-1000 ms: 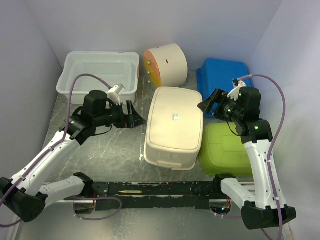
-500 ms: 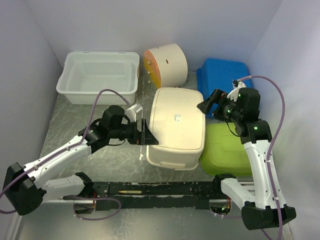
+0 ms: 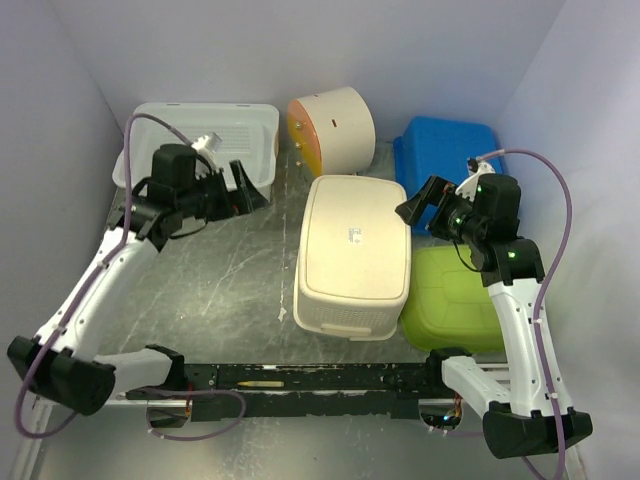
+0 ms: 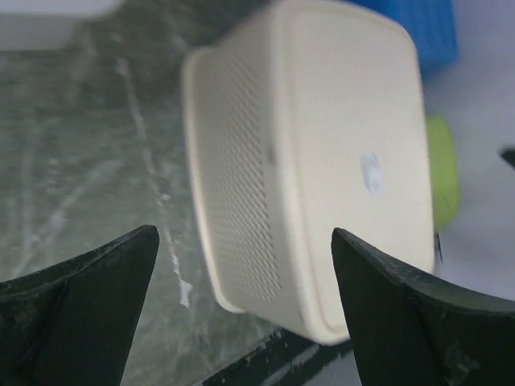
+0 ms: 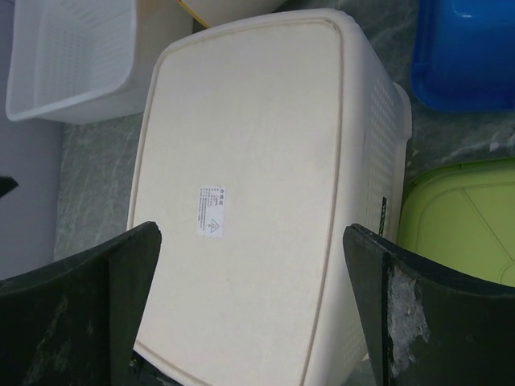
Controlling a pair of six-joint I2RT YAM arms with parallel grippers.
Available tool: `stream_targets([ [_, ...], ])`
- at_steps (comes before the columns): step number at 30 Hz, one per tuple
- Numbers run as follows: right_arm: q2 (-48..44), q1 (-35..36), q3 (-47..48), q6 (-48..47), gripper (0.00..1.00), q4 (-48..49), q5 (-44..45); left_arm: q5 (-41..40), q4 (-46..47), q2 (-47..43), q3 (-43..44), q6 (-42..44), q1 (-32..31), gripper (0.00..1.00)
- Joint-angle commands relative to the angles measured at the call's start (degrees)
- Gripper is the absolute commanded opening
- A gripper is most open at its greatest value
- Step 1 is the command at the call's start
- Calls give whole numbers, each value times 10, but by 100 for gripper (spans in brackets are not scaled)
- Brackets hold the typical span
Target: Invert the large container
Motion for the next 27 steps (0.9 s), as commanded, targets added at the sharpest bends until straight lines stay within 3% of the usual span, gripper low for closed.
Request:
stream_targets([
  [1,-6,0,3,-4,98,28,-4,-40,-15,64,55,7,59,100],
  [14,-8,1,10,-29,99,3,33,-160,-47,342,348,72,113,100],
  [20,-35,0,-7,-48,99,16,62,-161,39,361,333,113,113,100],
  [24,-50,1,-15,-60,100,34,71,-132,-2,422,403,153,111,100],
  [27,-54,0,-13,-70,100,41,80,-150,13,441,401,182,112,97],
])
